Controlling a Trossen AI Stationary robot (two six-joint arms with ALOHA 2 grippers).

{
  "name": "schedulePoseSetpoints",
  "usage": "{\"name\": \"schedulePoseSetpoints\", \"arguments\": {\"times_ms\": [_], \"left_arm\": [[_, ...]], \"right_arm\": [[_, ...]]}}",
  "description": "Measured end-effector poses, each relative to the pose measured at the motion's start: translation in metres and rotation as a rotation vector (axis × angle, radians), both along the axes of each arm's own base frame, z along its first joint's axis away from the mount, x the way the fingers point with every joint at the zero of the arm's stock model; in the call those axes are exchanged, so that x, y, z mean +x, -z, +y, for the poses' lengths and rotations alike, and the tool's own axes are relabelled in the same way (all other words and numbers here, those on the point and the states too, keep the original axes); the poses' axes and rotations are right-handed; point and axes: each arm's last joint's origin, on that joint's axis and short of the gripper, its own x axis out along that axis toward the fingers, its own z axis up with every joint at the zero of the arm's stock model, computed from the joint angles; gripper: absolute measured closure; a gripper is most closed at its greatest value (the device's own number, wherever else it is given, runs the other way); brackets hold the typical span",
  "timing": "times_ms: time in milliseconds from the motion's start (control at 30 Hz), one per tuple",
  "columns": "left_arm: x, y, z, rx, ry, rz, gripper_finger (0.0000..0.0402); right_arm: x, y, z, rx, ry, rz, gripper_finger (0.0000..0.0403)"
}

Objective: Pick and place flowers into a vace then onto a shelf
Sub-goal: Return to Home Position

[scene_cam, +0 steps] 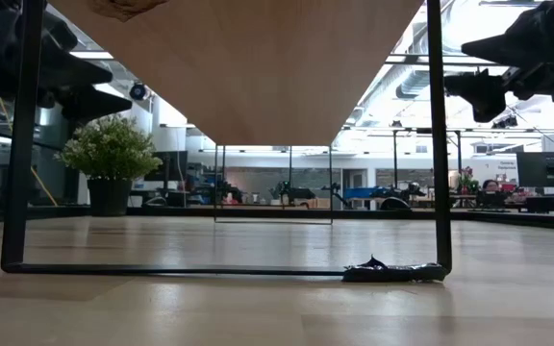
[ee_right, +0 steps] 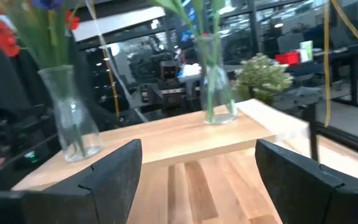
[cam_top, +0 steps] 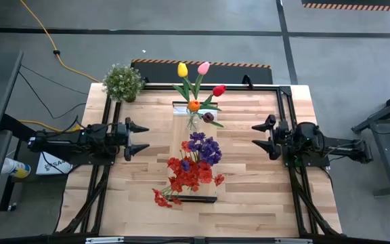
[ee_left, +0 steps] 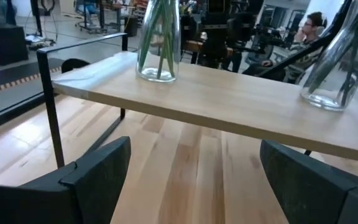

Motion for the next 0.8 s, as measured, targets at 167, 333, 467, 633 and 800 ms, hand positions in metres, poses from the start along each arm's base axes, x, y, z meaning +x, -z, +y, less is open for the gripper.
{"name": "schedulePoseSetpoints", "arguments": {"times_ms": [167, 333, 467, 633, 800], "left_arm": [[0.0000, 0.0000, 0.0000, 0.025, 0.001, 0.003, 0.0011], [0.0001, 0.0001, 0.0000, 0.031, 0.002, 0.005, 0.0011], [0.0001, 0.0001, 0.0000, 0.033, 0.002, 0.006, 0.0011], [0.0001, 0.0002, 0.0000, 0.030, 0.002, 0.006, 0.0011], [0.0001, 0.0004, 0.0000, -0.001, -0.001, 0.003, 0.0011]], "right_arm": [[0.0002, 0.0018, 0.0010, -0.006, -0.036, 0.021, 0.0100], [-0.0001, -0.0012, 0.0021, -0.062, -0.066, -0.009, 0.0100], [0.0000, -0.0006, 0.0025, -0.090, -0.076, -0.003, 0.0100], [0.0003, 0.0016, 0.0024, -0.097, -0.073, 0.021, 0.0100], [0.0001, -0.0002, 0.0021, -0.081, -0.064, 0.000, 0.0100]]}}
